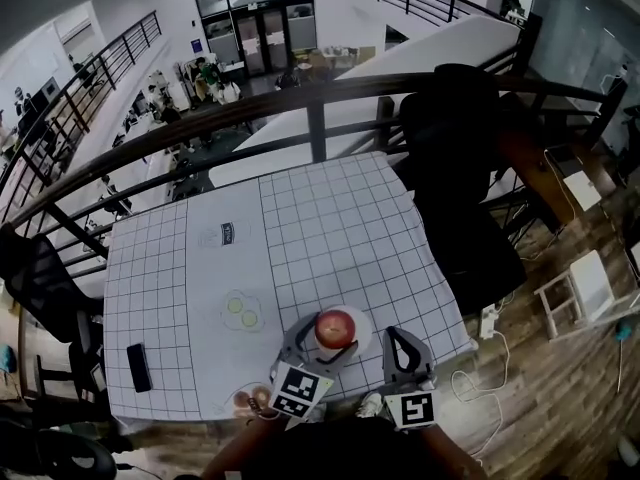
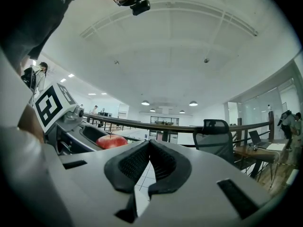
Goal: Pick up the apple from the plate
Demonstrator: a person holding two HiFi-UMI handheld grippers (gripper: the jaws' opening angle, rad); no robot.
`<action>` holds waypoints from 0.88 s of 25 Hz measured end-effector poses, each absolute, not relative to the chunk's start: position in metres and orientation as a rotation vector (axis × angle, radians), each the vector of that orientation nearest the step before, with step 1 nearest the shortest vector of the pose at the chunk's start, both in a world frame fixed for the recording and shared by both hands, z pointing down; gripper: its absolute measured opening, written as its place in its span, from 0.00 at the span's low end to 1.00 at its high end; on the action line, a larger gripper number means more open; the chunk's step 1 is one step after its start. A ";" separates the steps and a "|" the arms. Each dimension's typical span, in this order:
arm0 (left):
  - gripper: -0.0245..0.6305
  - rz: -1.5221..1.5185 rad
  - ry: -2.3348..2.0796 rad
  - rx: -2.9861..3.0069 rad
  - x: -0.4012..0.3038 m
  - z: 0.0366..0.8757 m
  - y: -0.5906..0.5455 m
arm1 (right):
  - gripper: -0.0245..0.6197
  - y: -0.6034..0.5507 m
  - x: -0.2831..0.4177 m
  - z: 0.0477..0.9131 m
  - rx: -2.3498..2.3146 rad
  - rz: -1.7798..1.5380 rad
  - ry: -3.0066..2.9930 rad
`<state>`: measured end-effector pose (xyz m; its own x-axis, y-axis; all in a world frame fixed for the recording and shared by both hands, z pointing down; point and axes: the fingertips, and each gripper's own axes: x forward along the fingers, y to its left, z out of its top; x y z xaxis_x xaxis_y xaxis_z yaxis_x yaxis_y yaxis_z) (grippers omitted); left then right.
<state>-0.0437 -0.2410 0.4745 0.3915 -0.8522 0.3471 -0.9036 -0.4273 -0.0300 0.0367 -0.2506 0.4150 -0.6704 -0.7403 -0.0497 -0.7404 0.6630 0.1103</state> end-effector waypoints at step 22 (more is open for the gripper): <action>0.62 0.455 -1.569 2.506 -0.036 0.464 -0.239 | 0.07 -0.247 0.041 0.408 -1.305 0.199 2.838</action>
<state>-0.0363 -0.2394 0.4644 0.4069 -0.8512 0.3315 -0.8966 -0.4416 -0.0333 0.0412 -0.2470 0.4077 -0.6526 -0.7551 -0.0633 -0.7565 0.6446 0.1106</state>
